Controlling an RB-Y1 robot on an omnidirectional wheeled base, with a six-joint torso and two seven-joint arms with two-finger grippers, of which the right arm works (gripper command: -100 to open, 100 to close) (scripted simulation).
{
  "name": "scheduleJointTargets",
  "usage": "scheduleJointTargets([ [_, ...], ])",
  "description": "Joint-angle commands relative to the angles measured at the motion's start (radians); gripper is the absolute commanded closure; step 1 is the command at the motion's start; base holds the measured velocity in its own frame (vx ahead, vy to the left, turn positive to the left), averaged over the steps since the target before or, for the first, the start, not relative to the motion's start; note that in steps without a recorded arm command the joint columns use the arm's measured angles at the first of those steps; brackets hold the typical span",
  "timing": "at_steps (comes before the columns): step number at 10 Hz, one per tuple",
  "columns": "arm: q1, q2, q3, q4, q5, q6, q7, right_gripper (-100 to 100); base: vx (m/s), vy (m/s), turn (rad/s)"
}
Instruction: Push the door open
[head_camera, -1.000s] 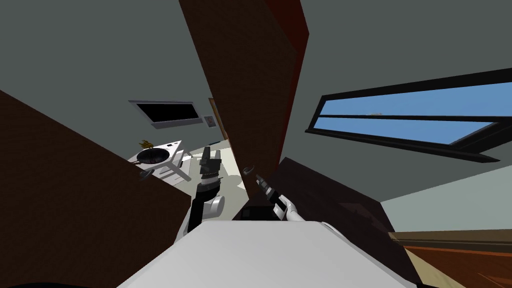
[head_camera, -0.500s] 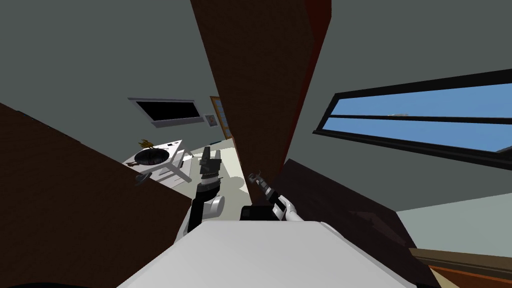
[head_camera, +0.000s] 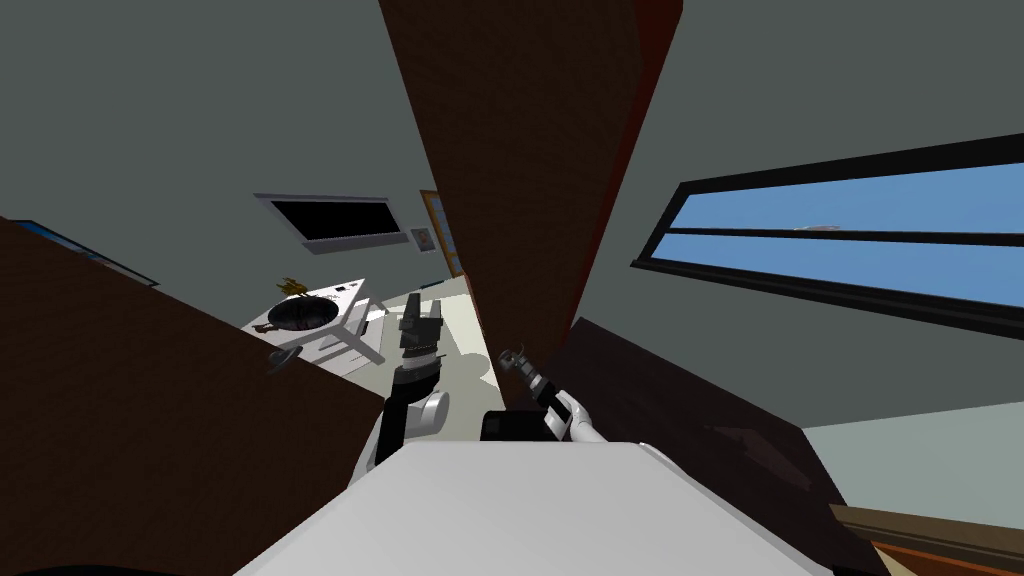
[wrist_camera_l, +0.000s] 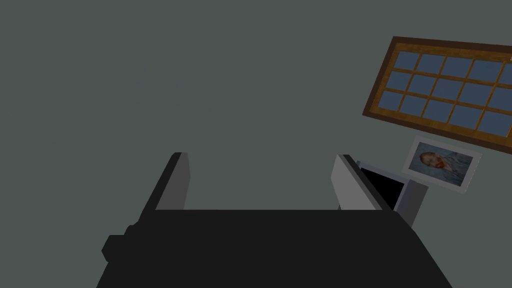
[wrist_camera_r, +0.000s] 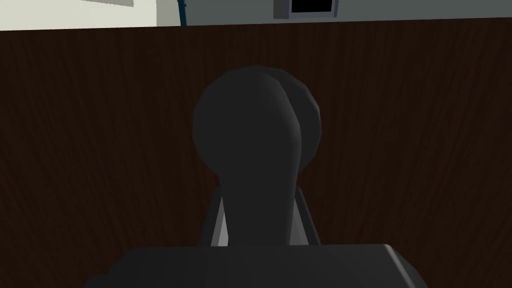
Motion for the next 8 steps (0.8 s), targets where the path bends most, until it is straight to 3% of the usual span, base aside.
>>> scheduleJointTargets([
  [1, 0.003, -0.001, 0.001, 0.001, 0.001, -0.001, 0.002, 100, 0.0, 0.0, 0.0],
  [3, 0.003, -0.001, 0.001, 0.001, 0.001, -0.001, 0.002, 100, 0.0, 0.0, 0.0],
  [4, 0.0, -0.006, -0.016, 0.002, -0.007, 0.003, 0.01, 100, 0.056, 0.1, -0.028],
  [8, -0.001, -0.015, -0.056, 0.008, -0.024, 0.006, 0.03, 100, 0.105, 0.181, -0.048],
])
